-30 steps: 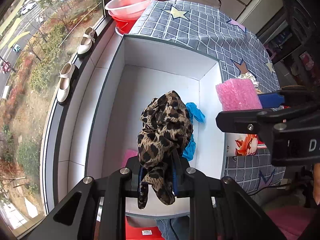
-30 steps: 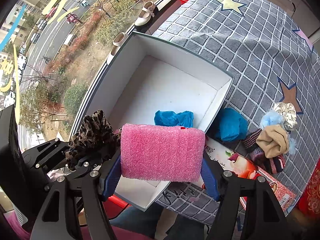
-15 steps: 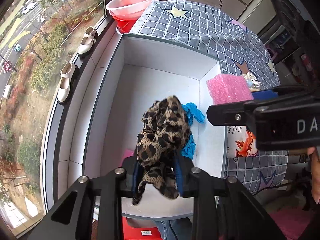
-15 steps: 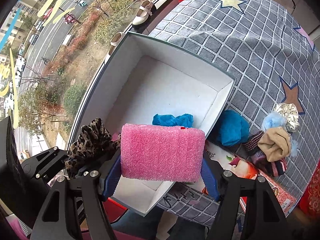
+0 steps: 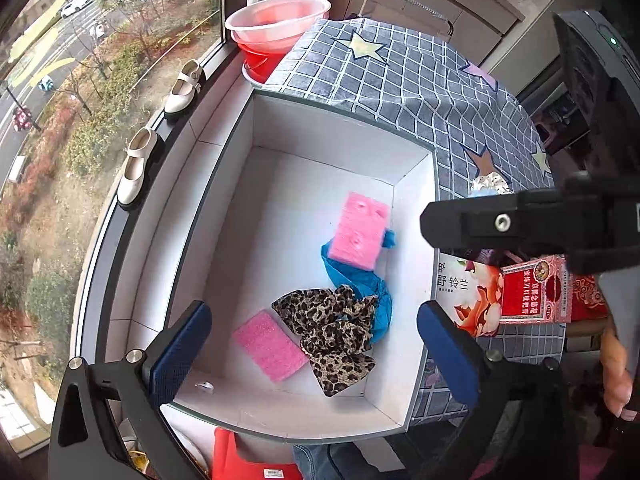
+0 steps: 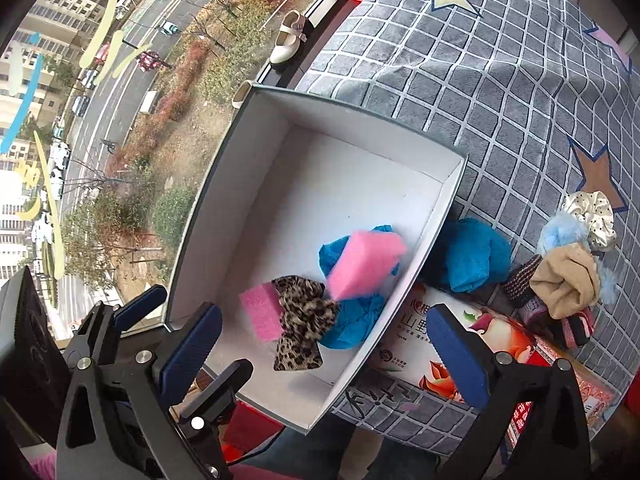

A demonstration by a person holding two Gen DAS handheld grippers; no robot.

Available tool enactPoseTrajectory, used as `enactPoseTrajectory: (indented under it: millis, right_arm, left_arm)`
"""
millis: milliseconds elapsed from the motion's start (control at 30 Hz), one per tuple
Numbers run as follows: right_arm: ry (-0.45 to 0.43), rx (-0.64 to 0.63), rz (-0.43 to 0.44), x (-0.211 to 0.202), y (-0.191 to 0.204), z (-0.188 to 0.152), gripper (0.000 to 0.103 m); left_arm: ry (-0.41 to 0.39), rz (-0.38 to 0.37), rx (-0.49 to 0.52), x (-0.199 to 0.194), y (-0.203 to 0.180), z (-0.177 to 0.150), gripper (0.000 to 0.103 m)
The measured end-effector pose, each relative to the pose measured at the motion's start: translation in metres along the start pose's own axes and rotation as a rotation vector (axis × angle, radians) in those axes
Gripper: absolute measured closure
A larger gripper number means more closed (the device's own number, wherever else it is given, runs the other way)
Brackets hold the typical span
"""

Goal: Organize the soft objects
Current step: 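Move both tools from the box back over the pile of soft items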

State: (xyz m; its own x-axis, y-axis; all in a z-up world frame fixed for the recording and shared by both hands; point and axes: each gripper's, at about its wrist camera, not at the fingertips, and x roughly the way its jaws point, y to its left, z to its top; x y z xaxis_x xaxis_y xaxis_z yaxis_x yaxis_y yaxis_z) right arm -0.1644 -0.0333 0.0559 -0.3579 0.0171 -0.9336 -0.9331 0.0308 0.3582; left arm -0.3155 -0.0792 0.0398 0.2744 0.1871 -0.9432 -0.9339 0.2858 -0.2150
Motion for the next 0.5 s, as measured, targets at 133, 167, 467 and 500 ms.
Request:
enactPoseTrajectory:
  millis: [133, 167, 467, 500]
  right_arm:
    - [-0.012, 0.045, 0.034, -0.012, -0.011, -0.001, 0.0]
    - [-0.003, 0.053, 0.035, -0.015, -0.014, -0.003, 0.0]
    - [-0.054, 0.192, 0.076, -0.065, -0.067, -0.023, 0.0]
    - [-0.059, 0.215, 0.087, -0.071, -0.076, -0.026, 0.0]
  left_arm:
    - [0.036, -0.041, -0.005, 0.0, -0.007, 0.005, 0.0]
    - [0.043, -0.05, -0.001, -0.001, -0.01, 0.006, 0.0]
    - [0.047, -0.016, 0.108, -0.006, -0.063, 0.022, 0.001]
    - [0.043, -0.016, 0.12, -0.006, -0.07, 0.025, 0.001]
